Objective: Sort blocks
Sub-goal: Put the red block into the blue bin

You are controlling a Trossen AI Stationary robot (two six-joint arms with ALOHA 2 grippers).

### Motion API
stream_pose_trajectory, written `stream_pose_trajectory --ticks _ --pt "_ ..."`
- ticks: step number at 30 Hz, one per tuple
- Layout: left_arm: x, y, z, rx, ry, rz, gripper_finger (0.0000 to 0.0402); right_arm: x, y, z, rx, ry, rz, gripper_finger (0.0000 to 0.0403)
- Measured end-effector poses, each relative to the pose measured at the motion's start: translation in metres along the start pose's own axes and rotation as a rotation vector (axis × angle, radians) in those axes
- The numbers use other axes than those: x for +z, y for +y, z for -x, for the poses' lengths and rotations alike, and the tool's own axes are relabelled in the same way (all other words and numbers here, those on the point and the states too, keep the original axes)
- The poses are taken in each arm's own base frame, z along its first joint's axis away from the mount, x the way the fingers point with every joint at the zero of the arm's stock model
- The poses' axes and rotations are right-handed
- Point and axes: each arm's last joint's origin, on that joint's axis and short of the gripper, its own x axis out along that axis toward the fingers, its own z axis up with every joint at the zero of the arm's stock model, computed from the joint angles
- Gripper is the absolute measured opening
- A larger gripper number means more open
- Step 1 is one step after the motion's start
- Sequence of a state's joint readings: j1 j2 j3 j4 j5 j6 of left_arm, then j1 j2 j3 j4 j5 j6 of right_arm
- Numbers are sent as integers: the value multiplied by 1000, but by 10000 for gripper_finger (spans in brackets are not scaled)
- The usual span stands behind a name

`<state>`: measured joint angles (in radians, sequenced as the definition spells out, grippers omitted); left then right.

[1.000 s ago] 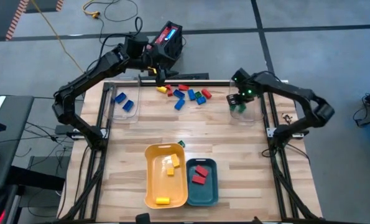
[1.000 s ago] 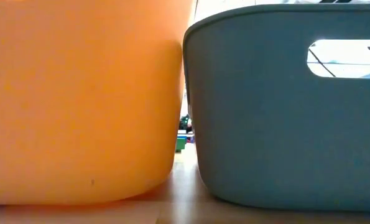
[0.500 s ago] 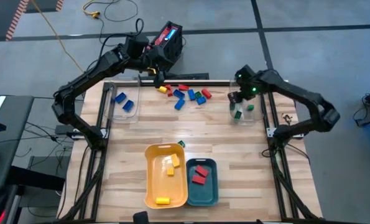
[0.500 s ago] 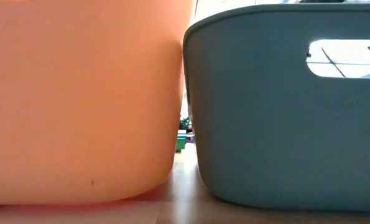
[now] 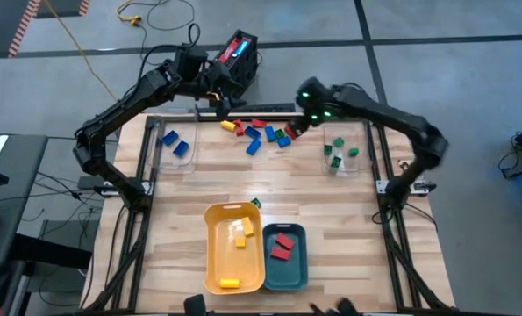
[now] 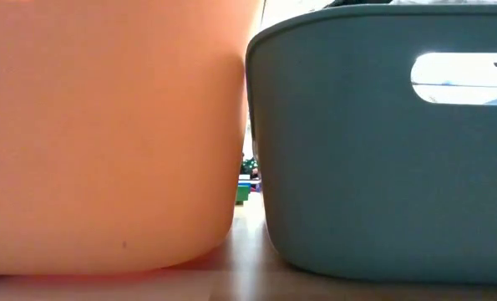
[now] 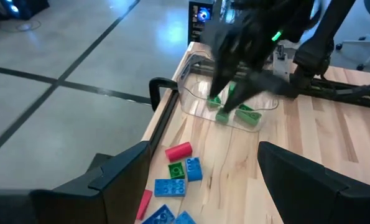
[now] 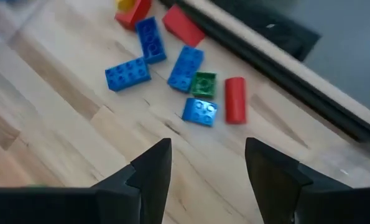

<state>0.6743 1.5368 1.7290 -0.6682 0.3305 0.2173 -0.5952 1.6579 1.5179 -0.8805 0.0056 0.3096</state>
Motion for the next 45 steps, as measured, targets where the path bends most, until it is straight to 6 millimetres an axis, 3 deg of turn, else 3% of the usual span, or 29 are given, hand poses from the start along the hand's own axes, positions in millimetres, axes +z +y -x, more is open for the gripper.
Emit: stream_pose_trajectory --ticks 8,15,22,28,33,41,45 --pt "0 0 0 -1 1 20 293 38 -20 -70 -31 227 71 220" --pt "-2 0 0 -5 19 12 293 35 -27 -114 -80 507 86 224" --pt "-3 -1 0 -8 32 12 293 34 -11 -125 -60 465 127 223" --pt "-5 -1 0 -13 53 19 293 24 -1 -125 -40 531 228 223" --pt "-6 -2 0 -18 56 21 293 18 -1 -129 -53 507 165 223" --pt "-5 -4 2 -20 50 9 293 -8 3 -144 -59 689 256 223" --pt "-4 -3 2 -19 45 4 293 -5 -1 -151 -77 618 183 223"
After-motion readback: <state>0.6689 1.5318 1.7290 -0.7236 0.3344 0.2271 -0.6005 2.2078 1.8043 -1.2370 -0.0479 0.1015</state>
